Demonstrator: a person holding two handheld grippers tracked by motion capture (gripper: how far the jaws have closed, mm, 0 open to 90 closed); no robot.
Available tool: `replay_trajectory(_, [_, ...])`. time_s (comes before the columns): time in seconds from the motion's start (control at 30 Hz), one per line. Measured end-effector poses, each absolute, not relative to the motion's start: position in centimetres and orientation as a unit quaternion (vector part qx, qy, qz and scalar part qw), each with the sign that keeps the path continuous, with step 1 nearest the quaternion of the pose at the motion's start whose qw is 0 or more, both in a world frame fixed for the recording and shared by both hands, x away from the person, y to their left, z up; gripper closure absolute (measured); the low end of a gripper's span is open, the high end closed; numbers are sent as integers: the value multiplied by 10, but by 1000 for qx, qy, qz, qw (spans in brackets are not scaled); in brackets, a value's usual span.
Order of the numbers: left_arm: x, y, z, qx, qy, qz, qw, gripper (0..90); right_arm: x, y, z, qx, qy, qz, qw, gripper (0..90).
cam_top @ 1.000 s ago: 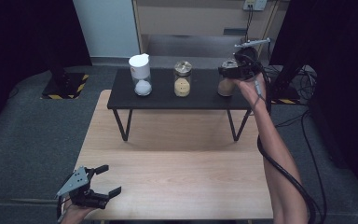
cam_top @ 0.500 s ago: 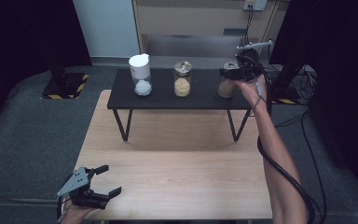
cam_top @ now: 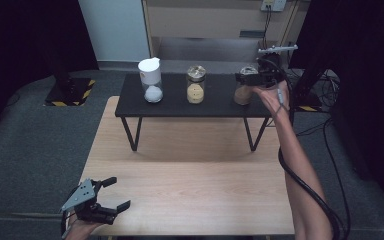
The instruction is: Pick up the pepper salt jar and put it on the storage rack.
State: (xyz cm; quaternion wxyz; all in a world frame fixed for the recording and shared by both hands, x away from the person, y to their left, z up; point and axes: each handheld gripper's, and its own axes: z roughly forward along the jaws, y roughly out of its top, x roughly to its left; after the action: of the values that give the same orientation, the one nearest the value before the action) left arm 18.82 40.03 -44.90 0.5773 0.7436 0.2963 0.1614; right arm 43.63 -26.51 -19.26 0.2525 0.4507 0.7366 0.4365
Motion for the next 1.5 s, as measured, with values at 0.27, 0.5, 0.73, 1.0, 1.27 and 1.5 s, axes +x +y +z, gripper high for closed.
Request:
replay_trajectory(0.27, [188,400,-449,745,296,161,576,18,429,-271,-193,450,734,438,258,76])
replay_trajectory(0.5, [188,399,-448,746,295,161,575,18,416,-277,-185,440,732,450,261,76])
replay_trajectory(0.73, [189,398,-448,747,294,160,574,18,395,-284,-177,418,735,466,259,76])
replay_trajectory(1.0, [189,398,-448,748,295,160,573,19,369,-300,-177,390,730,505,245,78])
replay_trajectory(1.27, [188,397,-448,748,295,160,573,19,342,-310,-185,341,739,530,237,84])
replay_trajectory(1.5, [188,397,-448,748,295,161,572,19,320,-312,-202,298,747,547,233,89])
